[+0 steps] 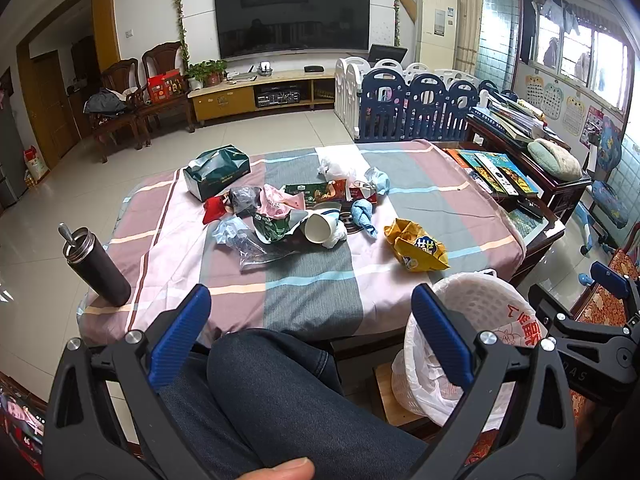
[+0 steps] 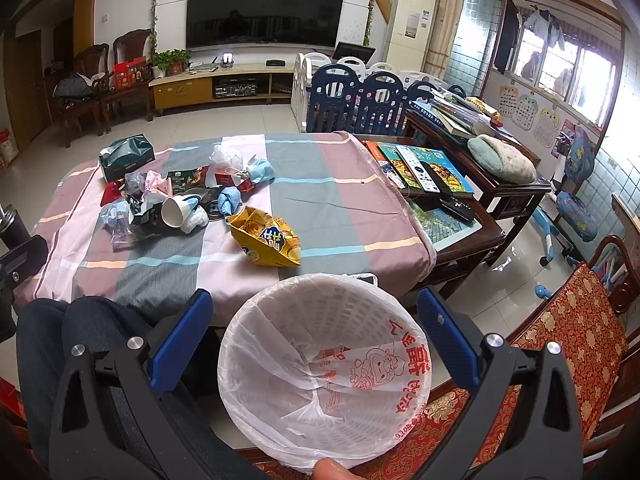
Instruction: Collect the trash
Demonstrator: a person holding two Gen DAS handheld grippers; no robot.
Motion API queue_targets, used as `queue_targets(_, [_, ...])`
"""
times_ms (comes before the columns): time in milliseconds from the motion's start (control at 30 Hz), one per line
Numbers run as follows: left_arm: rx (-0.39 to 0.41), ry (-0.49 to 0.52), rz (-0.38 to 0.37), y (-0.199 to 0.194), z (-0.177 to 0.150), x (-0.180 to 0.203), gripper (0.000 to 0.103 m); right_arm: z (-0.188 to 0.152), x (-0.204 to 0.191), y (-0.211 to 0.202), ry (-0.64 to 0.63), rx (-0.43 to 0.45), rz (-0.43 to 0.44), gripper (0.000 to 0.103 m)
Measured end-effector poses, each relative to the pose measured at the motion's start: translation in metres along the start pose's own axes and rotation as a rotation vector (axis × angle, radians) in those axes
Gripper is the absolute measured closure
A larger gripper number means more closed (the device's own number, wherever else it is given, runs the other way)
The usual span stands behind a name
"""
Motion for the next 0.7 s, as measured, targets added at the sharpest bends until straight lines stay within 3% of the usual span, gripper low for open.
queue_targets(700, [-0.004,0.0,0.0,-0.0001,-0.0003,-0.0002,0.003,-0.0063,0.0011,-0.0015,0.005,-0.009,0.004,0.003])
Point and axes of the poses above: each gripper's, at about its wrist camera, not at the fingertips, and y roughly the way its jaws point, x to its right, z to its top, the point moved 2 cm from there along y, roughly the way its jaws point, and after that the axes turned 1 degree about -y, right-handed, at the moved point
